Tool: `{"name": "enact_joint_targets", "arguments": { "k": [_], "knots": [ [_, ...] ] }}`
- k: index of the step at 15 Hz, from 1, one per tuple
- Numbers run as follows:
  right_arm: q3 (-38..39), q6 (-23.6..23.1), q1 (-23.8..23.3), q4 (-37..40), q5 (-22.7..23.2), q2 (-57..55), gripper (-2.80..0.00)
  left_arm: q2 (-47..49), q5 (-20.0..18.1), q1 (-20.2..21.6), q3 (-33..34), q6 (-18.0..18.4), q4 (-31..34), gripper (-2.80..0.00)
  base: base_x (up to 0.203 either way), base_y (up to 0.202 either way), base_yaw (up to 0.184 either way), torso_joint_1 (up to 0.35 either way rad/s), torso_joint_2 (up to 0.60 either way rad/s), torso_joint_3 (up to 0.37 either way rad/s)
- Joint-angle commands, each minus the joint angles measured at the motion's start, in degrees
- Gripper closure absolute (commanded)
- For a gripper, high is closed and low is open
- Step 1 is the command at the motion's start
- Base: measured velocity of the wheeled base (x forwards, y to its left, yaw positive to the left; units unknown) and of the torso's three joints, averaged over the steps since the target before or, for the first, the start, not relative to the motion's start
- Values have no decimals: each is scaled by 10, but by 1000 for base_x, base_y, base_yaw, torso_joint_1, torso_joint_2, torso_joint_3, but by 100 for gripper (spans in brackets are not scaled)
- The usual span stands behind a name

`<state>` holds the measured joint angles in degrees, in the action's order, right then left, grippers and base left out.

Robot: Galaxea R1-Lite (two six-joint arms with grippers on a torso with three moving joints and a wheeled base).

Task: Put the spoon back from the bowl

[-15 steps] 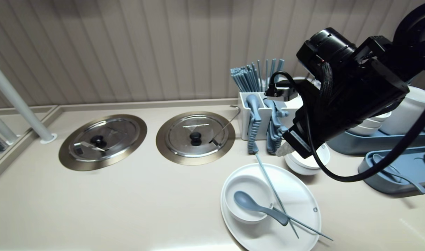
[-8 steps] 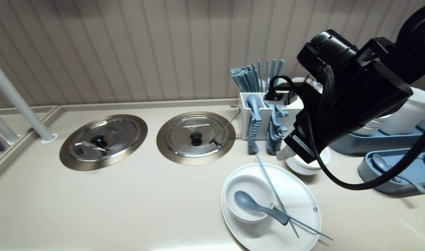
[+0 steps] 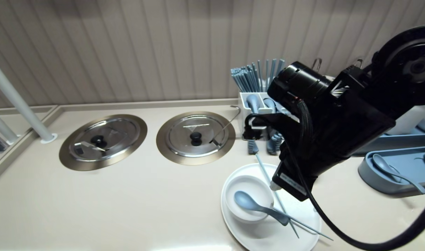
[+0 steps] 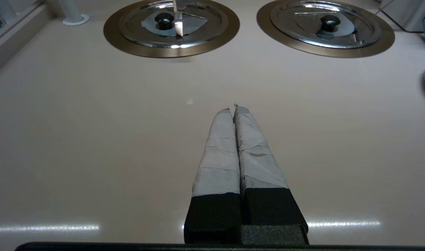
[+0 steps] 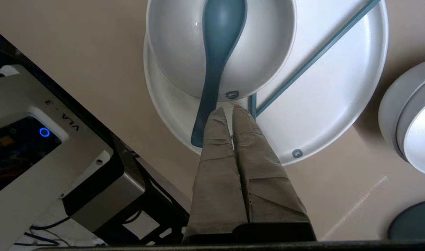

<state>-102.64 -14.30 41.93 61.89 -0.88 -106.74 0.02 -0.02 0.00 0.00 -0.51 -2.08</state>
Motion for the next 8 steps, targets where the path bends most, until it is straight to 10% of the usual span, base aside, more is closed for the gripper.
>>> {"name": "enact_joint_targets", "arguments": {
  "k": [1, 8],
  "knots": [
    [14, -8, 11, 3, -3, -6, 0, 0, 0, 0, 4, 0, 0, 0, 0, 0, 0, 0, 0, 0],
    [17, -50, 14, 3, -23, -23, 0, 0, 0, 0, 4, 0, 0, 0, 0, 0, 0, 0, 0, 0]
  ]
}}
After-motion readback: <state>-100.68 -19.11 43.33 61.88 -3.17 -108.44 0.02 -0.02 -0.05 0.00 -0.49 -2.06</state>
